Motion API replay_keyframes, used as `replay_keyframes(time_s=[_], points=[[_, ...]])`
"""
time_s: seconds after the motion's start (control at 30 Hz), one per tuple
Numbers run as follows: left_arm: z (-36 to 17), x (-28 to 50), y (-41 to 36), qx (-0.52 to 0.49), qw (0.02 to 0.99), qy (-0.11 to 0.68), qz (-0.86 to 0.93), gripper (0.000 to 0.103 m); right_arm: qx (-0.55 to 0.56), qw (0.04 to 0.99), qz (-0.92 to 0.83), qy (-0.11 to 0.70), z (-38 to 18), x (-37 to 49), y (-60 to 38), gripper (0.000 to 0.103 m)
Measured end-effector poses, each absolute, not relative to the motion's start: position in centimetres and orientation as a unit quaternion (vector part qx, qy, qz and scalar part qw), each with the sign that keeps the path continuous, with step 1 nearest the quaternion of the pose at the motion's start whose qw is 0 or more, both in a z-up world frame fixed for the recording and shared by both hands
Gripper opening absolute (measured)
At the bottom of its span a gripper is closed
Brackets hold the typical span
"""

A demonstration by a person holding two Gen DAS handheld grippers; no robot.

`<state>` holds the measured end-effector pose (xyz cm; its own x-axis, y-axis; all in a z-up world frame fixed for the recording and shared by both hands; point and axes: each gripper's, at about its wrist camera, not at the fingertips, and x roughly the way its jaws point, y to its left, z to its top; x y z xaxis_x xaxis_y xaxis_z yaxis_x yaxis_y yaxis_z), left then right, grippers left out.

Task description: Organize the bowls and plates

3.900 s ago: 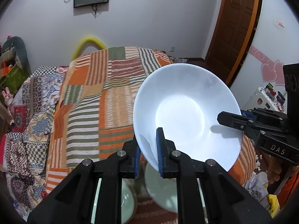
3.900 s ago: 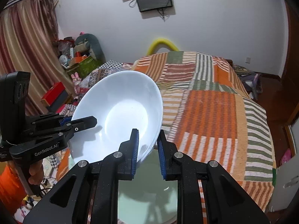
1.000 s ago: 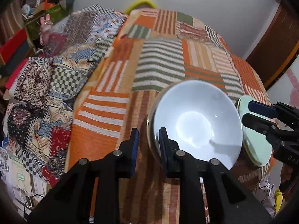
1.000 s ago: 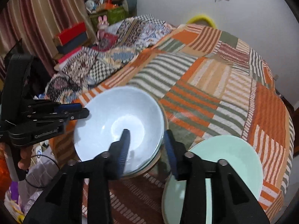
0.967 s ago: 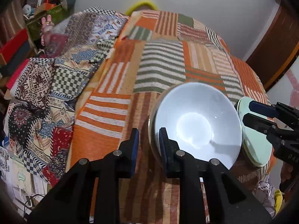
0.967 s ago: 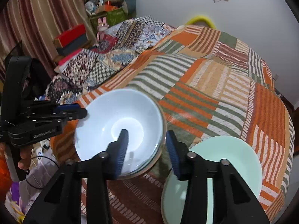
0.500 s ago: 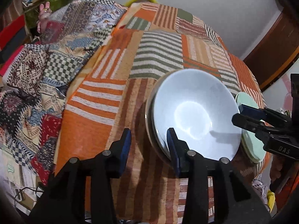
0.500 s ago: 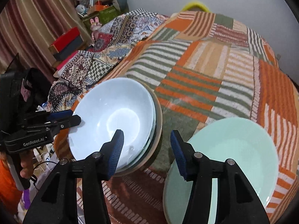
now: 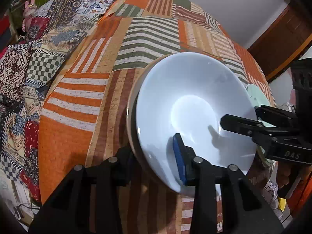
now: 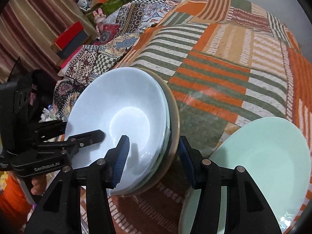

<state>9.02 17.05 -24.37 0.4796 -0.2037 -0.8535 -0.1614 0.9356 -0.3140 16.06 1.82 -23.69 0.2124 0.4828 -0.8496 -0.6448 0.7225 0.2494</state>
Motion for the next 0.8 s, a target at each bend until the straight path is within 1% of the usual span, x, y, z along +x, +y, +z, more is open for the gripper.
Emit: replay_keyframes(time_s=[0.33, 0.47, 0.8], points=[[-24.0, 9.2, 16.7, -0.158, 0.848, 0.506, 0.002, 0.035, -0.095, 0.779, 0.352, 0.51, -24.3, 16.1, 2.4, 0.037], [-23.9, 9.2, 16.7, -0.157, 0.847, 0.507, 0.007, 0.035, -0.073, 0.78, 0.35, 0.514, -24.3, 16.8, 1.6, 0.027], [-23.0, 9.0, 16.8, -0.156, 0.846, 0.509, 0.03, 0.034, -0.051, 0.784, 0.354, 0.507, -23.8, 16.6, 1.3, 0.027]])
